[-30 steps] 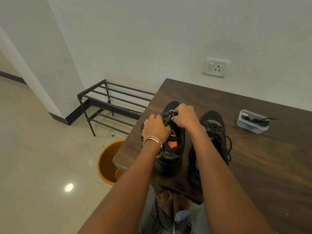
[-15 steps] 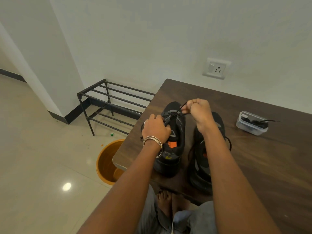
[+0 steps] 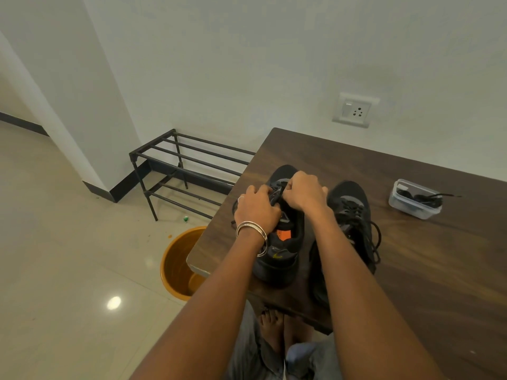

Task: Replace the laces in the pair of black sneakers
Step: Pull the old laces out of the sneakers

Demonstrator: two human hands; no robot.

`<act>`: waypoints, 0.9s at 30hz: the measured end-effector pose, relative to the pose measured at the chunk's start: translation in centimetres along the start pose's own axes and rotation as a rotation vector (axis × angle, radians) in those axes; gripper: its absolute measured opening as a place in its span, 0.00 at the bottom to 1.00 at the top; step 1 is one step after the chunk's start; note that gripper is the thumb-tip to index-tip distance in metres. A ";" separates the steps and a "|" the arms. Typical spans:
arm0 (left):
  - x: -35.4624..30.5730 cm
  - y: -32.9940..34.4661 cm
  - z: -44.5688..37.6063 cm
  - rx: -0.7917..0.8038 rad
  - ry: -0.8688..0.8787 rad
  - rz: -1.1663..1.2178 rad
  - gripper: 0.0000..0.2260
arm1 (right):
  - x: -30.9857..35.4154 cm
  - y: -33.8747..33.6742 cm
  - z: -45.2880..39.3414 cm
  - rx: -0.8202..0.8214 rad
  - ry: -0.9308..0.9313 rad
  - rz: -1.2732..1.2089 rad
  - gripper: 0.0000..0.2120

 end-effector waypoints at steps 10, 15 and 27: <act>0.0 0.2 -0.2 -0.004 0.030 0.010 0.16 | -0.8 -0.4 0.3 0.122 0.241 -0.578 0.10; 0.1 0.2 -0.2 -0.016 0.022 -0.004 0.16 | -2.2 -2.9 0.0 -0.100 0.403 -1.043 0.13; 0.0 -0.4 -0.8 -0.015 0.068 -0.052 0.18 | -1.8 -4.8 -0.2 -0.280 -0.050 -0.159 0.15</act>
Point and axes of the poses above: each hand's wrist, its own z-axis away from the middle knuckle, its own y-axis out of the palm, x = y × z, the point moved 2 cm from there along -z, towards the middle knuckle, and after that the axes turned 5 degrees about -z, right-handed, at the moved point
